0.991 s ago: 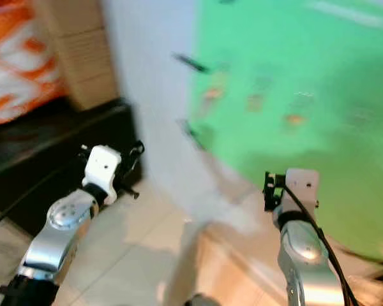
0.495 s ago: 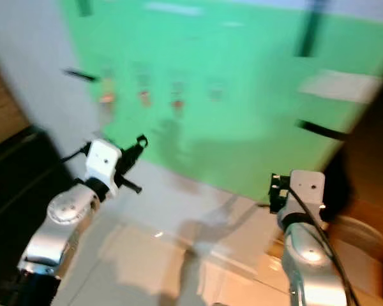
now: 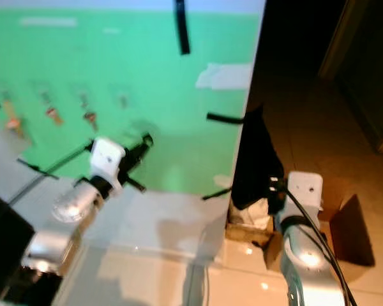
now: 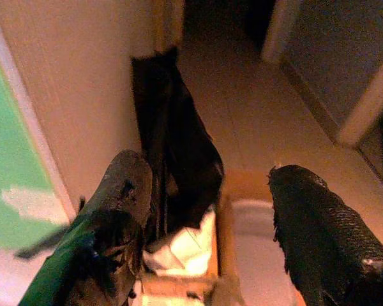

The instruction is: Hang keys on a hook

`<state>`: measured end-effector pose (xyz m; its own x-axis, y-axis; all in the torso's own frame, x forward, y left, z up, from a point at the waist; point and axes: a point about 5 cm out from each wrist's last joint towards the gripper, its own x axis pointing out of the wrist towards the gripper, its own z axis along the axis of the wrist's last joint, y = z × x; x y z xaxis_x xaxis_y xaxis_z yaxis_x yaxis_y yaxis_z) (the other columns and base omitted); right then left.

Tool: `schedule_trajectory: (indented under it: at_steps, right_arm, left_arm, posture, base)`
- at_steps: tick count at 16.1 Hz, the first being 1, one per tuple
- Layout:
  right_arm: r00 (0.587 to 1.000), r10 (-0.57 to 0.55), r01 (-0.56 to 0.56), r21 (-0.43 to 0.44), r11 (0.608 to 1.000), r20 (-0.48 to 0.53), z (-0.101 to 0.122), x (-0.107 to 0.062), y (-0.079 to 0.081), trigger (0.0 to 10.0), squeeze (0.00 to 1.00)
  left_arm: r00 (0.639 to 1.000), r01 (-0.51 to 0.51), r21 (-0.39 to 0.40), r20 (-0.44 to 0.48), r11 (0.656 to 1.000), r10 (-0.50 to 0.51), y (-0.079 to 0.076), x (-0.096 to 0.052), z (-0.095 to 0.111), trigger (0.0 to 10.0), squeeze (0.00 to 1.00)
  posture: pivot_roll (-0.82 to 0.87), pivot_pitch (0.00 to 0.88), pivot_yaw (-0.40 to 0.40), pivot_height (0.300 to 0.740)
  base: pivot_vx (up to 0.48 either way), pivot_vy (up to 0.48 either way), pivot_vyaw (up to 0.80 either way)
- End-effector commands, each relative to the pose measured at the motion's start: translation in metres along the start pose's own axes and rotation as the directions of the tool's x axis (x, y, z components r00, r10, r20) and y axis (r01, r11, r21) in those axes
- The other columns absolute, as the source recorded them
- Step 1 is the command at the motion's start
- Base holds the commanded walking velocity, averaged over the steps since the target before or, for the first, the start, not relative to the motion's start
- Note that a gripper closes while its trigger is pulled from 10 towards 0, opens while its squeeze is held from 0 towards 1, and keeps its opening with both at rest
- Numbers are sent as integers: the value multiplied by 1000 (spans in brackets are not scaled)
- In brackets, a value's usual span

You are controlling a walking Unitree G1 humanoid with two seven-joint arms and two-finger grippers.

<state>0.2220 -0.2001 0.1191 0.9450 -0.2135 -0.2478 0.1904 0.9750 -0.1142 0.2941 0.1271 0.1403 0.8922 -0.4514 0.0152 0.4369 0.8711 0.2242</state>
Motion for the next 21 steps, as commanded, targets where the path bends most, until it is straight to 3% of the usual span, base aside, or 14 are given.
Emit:
schedule_trajectory:
  at_steps: [1, 3, 8, 11, 13, 15, 16, 18, 21]
  right_arm:
    - [995, 98, -98, 10, 995, 21, 4, -2, 13, 10000, 0]
    - [982, 185, -186, 15, 983, 27, 4, -3, 19, 10000, 0]
    - [960, 274, -273, -31, 962, 57, 13, 1, 12, 10000, 0]
    - [911, 407, -400, -89, 912, 71, 21, 0, 16, 10000, 0]
    - [878, 472, -461, -124, 878, 75, 25, -2, 20, 10000, 0]
    - [865, 496, -483, -144, 864, 75, 27, -2, 22, 10000, 0]
    - [871, 484, -470, -142, 871, 82, 29, -1, 21, 10000, 0]
    - [918, 386, -381, -67, 922, 94, 28, 5, 19, 10000, 0]
    - [923, 375, -374, -28, 927, 88, 22, 3, 25, 10000, 0]
  left_arm:
    - [997, -75, 48, 10, 996, 75, 12, -5, 1, 10000, 0]
    - [988, -147, 104, 65, 984, 141, 16, -10, 11, 10000, 0]
    - [959, -277, 92, 86, 957, 269, 18, -18, 14, 10000, 0]
    - [907, -420, 162, 110, 893, 407, 33, -24, 21, 10000, 0]
    - [892, -451, 166, 112, 877, 437, 36, -24, 22, 10000, 0]
    - [894, -447, 163, 106, 879, 435, 35, -24, 21, 10000, 0]
    - [902, -431, 142, 93, 891, 421, 33, -23, 19, 10000, 0]
    - [930, -366, 120, 51, 923, 363, 26, -20, 15, 10000, 0]
    - [935, -355, 126, 50, 926, 351, 31, -17, 17, 10000, 0]
  posture:
    - [-149, 0, 33, 740]
    - [-141, 0, 30, 740]
    - [-129, 0, 9, 740]
    - [-126, 0, 4, 740]
    - [-128, 0, 5, 740]
    - [-128, 0, 5, 740]
    - [-125, 0, 5, 740]
    - [-126, 0, 12, 740]
    - [-121, 0, 23, 740]
  base:
    - [0, 0, 0]
    - [0, 0, 0]
    - [0, 0, 0]
    - [0, 0, 0]
    - [0, 0, 0]
    - [0, 0, 0]
    - [0, 0, 0]
    - [0, 0, 0]
    - [0, 0, 0]
